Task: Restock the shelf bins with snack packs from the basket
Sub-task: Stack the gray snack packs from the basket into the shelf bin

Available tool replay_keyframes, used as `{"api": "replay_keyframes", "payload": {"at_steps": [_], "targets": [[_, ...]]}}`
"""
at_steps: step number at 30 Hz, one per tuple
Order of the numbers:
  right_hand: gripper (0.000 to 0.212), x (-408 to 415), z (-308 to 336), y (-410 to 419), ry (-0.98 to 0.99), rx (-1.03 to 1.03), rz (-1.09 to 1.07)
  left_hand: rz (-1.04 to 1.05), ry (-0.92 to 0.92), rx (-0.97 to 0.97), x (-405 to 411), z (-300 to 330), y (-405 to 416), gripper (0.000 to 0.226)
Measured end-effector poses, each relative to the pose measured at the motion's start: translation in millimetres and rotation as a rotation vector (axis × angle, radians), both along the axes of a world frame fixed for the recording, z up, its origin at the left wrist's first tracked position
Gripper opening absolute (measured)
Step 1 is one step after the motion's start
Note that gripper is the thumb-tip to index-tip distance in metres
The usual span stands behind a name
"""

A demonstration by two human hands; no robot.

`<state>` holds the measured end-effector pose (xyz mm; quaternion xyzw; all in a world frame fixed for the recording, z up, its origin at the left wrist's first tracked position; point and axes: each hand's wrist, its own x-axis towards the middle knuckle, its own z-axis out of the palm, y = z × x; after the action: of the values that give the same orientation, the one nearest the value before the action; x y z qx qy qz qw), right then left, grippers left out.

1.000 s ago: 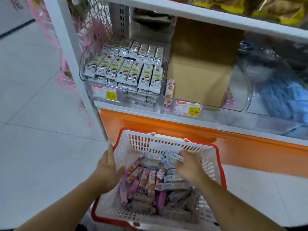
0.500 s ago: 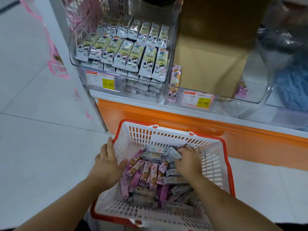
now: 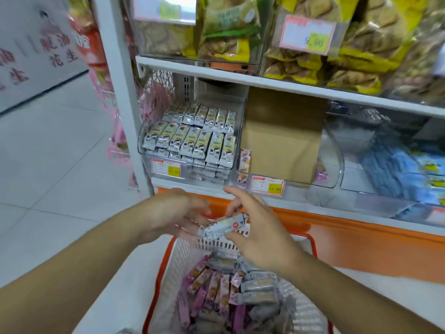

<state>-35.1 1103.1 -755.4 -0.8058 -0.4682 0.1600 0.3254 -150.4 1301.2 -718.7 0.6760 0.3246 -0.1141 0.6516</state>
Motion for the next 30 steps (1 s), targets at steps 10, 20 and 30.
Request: {"api": "replay_keyframes", "payload": {"at_steps": [10, 20, 30], "targets": [[0.091, -15.8, 48.0, 3.7, -0.205, 0.048, 0.060, -0.301, -0.093, 0.022, -22.0, 29.1, -2.3, 0.030], [0.085, -22.4, 51.2, 22.1, -0.100, 0.041, -0.003, 0.020, -0.209, 0.043, -9.9, 23.9, 0.8, 0.038], [0.082, -12.0, 63.6, 71.2, -0.071, 0.101, -0.048, 0.147, -0.256, -0.023, -4.8, 27.2, 34.0, 0.044]]}}
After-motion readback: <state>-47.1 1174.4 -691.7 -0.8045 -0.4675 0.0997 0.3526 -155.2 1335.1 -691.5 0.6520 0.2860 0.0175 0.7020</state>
